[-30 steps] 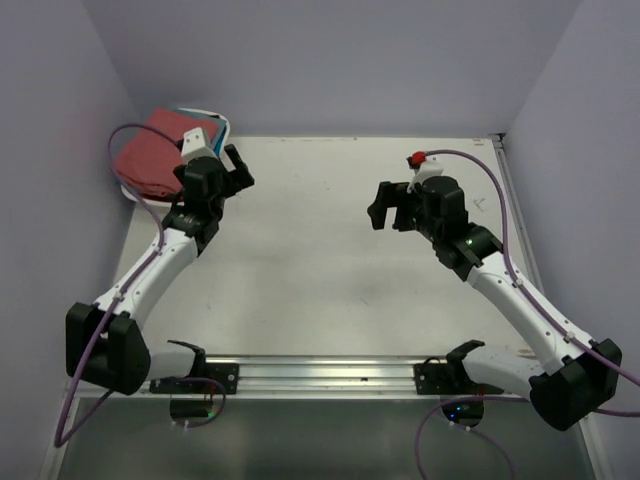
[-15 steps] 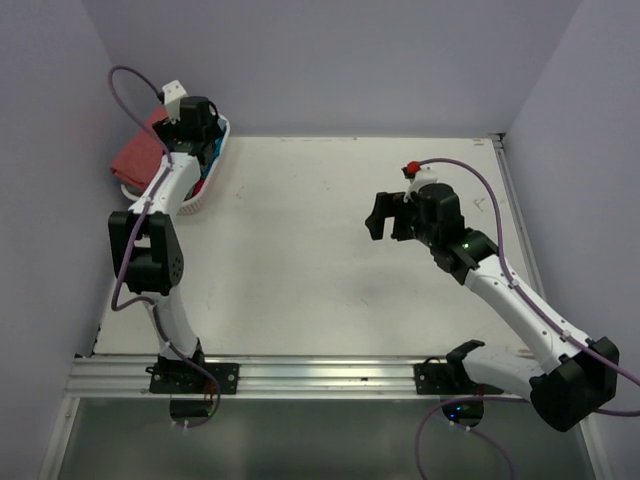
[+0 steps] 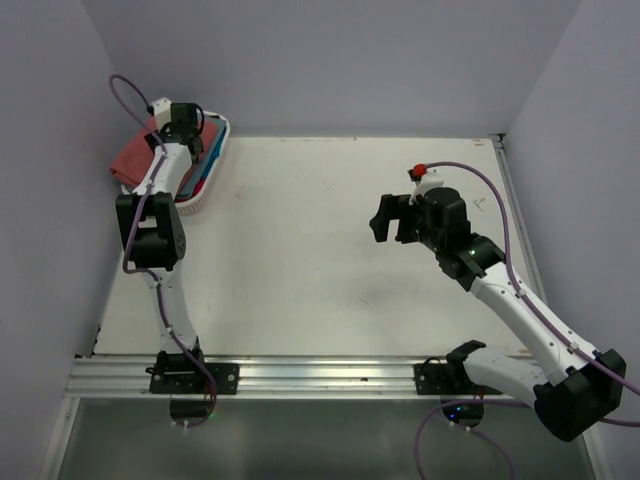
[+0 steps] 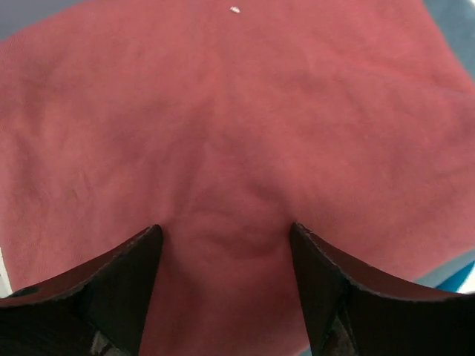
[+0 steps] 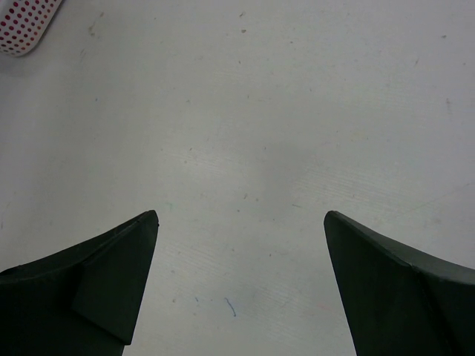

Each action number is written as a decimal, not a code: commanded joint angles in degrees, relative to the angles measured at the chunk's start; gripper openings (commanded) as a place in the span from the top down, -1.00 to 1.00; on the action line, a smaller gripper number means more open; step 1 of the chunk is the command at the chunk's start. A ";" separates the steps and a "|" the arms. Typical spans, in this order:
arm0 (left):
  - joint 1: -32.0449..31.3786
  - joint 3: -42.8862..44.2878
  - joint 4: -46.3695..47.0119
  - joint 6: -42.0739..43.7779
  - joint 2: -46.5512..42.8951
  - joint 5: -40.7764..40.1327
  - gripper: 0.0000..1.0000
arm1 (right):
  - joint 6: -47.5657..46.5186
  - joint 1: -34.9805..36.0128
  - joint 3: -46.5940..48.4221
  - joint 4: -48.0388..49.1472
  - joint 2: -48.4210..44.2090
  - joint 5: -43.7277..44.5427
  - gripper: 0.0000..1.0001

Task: Fold and stack the t-shirts
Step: Grab crumpled tshirt from bin with the left arm

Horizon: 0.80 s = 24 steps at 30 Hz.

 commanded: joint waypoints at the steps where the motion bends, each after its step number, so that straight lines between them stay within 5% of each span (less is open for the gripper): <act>1: 0.75 -1.55 -0.03 -0.11 -1.39 0.72 -0.42 | -0.13 0.18 0.05 -0.53 -0.86 0.69 -0.97; 5: 1.01 -2.52 0.33 0.42 -1.04 2.75 -0.01 | -0.13 0.27 0.23 -0.54 -0.94 0.42 -0.97; 6: 1.01 -2.79 0.51 0.68 -1.47 3.53 0.16 | -0.05 0.18 0.23 -0.45 -0.94 0.51 -0.97; 7: 1.01 -3.22 1.03 0.60 -1.82 3.98 0.54 | -0.05 0.27 0.14 -0.45 -1.03 0.51 -0.97; 10: 1.01 -3.93 1.04 0.16 -3.84 5.38 1.00 | 0.13 0.27 -0.03 -0.36 -0.86 0.60 -0.97; 24: -6.80 -11.84 4.82 -0.98 -29.23 8.36 1.00 | 1.10 0.27 -0.65 2.01 2.22 -1.33 -0.97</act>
